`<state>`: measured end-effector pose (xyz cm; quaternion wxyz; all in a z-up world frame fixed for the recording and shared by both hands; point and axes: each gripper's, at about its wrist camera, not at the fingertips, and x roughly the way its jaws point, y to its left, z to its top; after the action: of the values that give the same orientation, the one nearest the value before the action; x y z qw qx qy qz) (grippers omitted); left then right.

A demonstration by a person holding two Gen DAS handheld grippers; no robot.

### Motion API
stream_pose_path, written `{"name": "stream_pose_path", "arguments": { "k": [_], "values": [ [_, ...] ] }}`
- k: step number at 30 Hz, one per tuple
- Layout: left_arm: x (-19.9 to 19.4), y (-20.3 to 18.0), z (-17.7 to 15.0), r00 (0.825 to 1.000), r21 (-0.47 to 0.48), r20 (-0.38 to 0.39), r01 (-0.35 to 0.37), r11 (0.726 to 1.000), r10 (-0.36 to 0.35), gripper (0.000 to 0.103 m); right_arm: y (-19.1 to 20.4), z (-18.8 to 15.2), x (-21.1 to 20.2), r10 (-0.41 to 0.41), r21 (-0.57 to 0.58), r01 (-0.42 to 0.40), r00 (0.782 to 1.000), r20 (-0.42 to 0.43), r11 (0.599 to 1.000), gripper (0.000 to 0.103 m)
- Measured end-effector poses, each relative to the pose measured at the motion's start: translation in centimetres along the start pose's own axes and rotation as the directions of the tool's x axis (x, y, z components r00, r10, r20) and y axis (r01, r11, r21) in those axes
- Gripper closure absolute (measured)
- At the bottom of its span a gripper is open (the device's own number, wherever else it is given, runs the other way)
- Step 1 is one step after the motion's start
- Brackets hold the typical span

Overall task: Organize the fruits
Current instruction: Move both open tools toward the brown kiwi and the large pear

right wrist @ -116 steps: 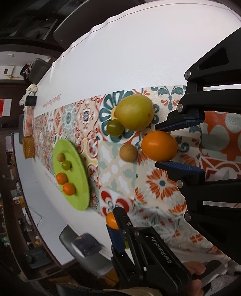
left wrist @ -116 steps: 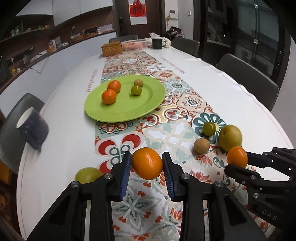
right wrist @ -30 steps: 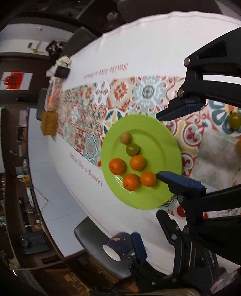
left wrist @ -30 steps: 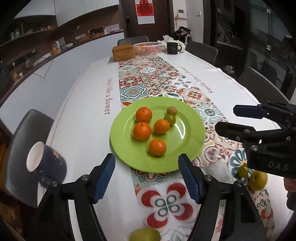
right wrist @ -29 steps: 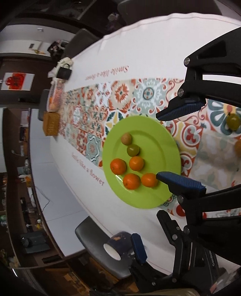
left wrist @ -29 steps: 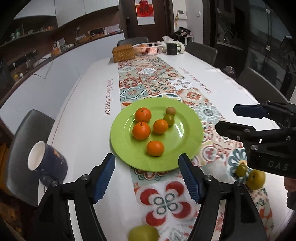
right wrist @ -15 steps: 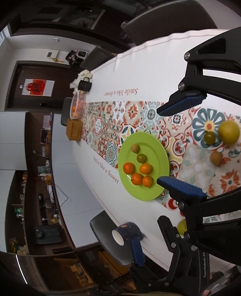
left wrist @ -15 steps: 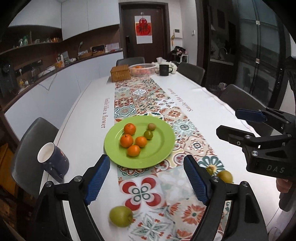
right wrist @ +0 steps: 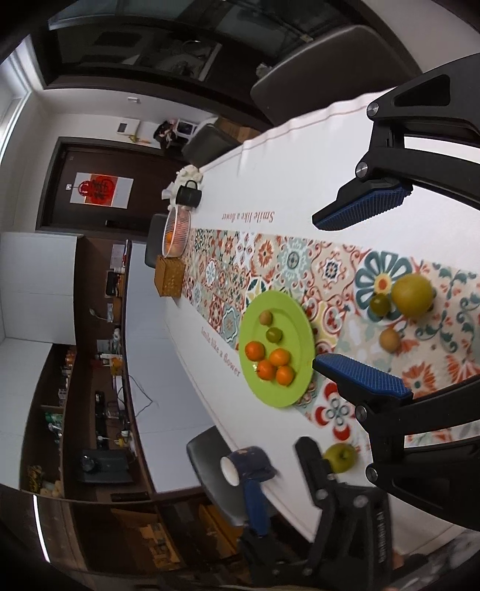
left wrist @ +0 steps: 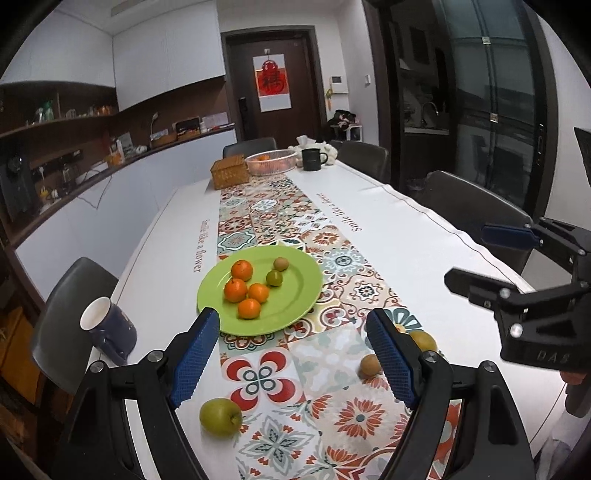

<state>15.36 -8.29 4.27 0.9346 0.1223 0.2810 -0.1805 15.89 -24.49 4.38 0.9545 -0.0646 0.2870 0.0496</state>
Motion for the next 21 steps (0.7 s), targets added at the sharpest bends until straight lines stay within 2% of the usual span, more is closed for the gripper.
{"name": "stream_pose_path", "arguments": {
  "k": [10,17,21],
  "values": [
    [-0.1,-3.0,-1.9,0.999,0.103,0.023,0.043,0.994,-0.045,0.021,-0.3,-3.5,-0.8,0.028,-0.044,-0.029,0.999,-0.028,0.999,0.03],
    [0.6,-4.0,-3.5,0.996,0.14,-0.002,0.083,0.987,-0.084,0.021,-0.5,-5.2,0.0,0.032,-0.062,-0.037,0.997,-0.077,0.997,0.03],
    [1.6,-4.5,-4.7,0.992,0.177,-0.048,0.123,0.976,-0.116,0.021,-0.4,-6.3,0.9,0.038,-0.083,-0.047,0.993,-0.116,0.995,0.03]
  ]
}}
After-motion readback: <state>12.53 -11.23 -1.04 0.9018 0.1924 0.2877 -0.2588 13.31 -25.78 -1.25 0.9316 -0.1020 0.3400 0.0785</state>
